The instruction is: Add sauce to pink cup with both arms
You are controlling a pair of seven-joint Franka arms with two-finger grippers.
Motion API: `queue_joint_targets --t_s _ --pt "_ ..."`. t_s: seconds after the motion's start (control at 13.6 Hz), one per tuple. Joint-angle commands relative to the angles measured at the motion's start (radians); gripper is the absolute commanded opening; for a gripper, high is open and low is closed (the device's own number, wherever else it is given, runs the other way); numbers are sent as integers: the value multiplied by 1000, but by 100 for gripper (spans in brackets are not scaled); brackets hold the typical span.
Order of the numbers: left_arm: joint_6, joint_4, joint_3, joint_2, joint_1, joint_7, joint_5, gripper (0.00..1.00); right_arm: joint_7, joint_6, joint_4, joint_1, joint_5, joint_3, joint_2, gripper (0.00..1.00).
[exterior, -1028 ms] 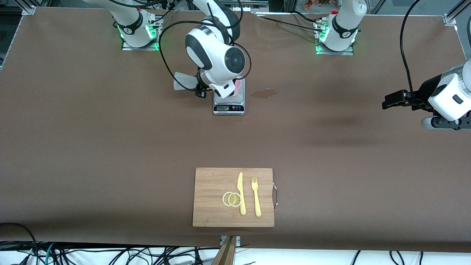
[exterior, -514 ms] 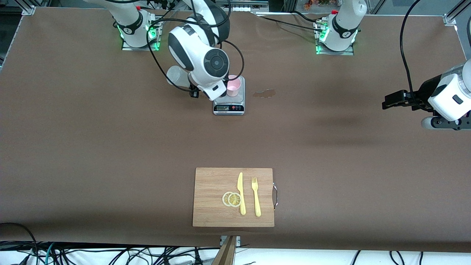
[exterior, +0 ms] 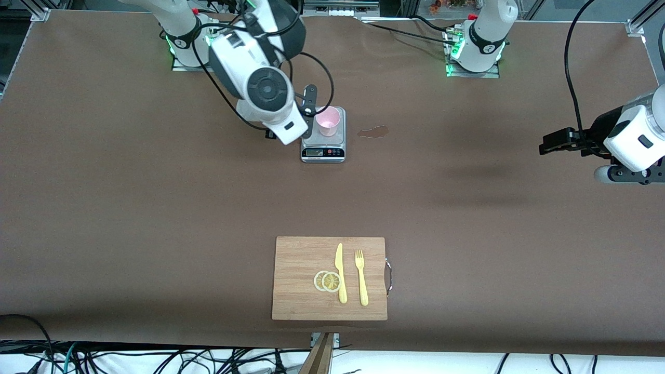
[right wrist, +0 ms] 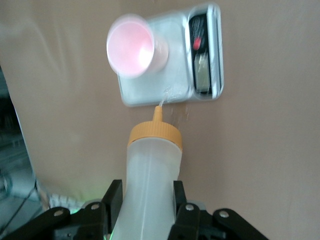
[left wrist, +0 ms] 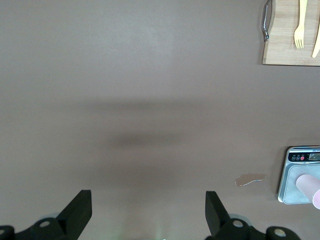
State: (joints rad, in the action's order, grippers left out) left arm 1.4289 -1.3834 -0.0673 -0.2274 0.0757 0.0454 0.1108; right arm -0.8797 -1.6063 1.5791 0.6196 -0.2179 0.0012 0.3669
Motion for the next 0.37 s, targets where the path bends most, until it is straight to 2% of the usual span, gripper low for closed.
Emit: queue_joint_targets --t_s 0.0,0.07,0.29 --pt "-15 33 1 -16 -7 -27 -7 100 -208 -128 192 -27 -225 -108 -129 46" --pt "-16 46 3 -16 -1 -27 -11 100 -307 -130 214 -29 -318 -159 -141 46" --pt "-18 70 1 -32 -7 -29 -13 100 -558 -130 269 -32 -568 -260 -148 45"
